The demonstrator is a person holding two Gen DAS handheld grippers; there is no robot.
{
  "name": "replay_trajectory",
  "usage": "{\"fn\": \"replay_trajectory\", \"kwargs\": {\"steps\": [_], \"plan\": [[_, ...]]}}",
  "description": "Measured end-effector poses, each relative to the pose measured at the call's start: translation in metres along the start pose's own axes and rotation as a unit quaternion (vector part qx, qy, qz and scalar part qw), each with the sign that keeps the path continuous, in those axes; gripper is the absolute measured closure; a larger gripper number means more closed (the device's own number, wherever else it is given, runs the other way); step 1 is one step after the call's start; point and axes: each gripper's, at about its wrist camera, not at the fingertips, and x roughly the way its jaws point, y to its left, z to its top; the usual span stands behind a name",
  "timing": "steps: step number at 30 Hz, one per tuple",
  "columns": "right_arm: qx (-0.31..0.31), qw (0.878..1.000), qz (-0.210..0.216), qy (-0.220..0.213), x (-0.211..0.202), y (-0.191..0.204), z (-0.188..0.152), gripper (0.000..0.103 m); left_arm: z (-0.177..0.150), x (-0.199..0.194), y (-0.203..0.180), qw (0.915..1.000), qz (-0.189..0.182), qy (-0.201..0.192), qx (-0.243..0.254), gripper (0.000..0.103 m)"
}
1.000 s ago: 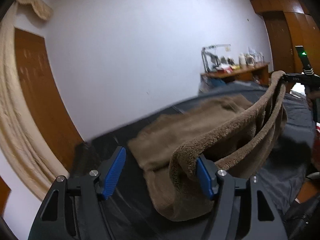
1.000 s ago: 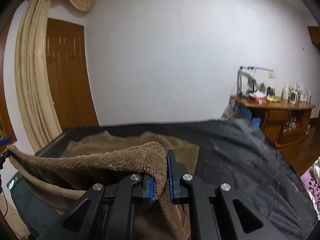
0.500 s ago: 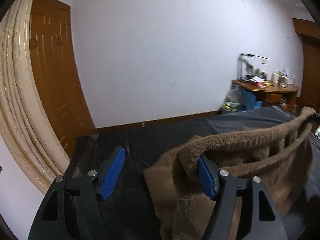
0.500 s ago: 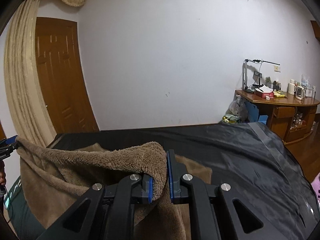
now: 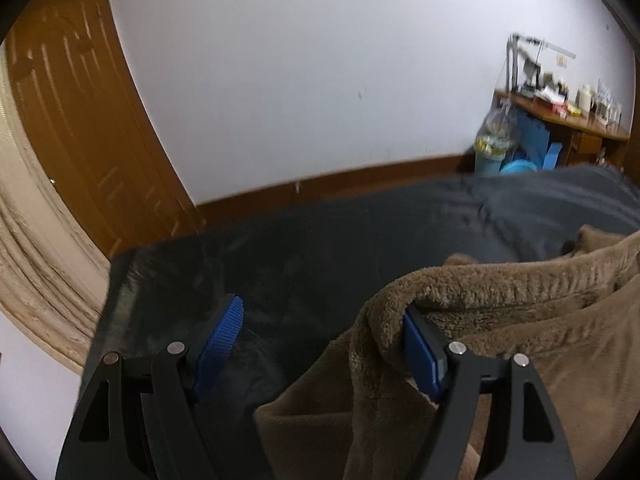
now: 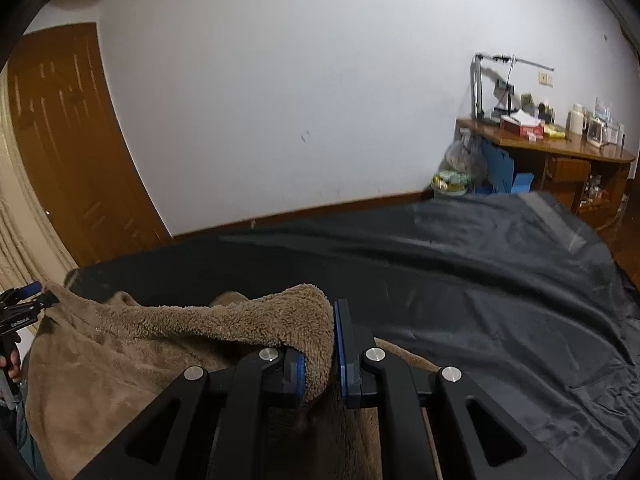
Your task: Fold clothes
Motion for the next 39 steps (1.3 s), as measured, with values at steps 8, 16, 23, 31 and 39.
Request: {"fn": "replay_trajectory", "kwargs": {"steps": [8,16,23,31,39], "plan": [[0.004,0.995,-0.006,0.097,0.047,-0.01,-0.015,0.083,-0.014,0.037,-0.009,0.9968,-0.019,0.078,0.008,0.015],[0.052,0.996,0.063,0.04,0.005,-0.032,-0.009,0.019,-0.034,0.008,0.05,0.9584,-0.245,0.091,-0.114,0.011],[-0.017,0.995,0.09,0.029,-0.009,-0.026,-0.002,0.019,-0.034,-0.013,0.046,0.9669,-0.238,0.05,-0.078,0.01],[-0.141,0.984,0.085,0.065,0.01,0.008,-0.009,0.019,-0.025,0.012,-0.012,0.9794,-0.19,0.047,0.05,0.01],[-0.193,0.972,0.096,0.096,0.04,0.019,-0.01,0.019,-0.029,0.04,-0.036,0.9747,-0.198,0.08,0.065,0.035]]}}
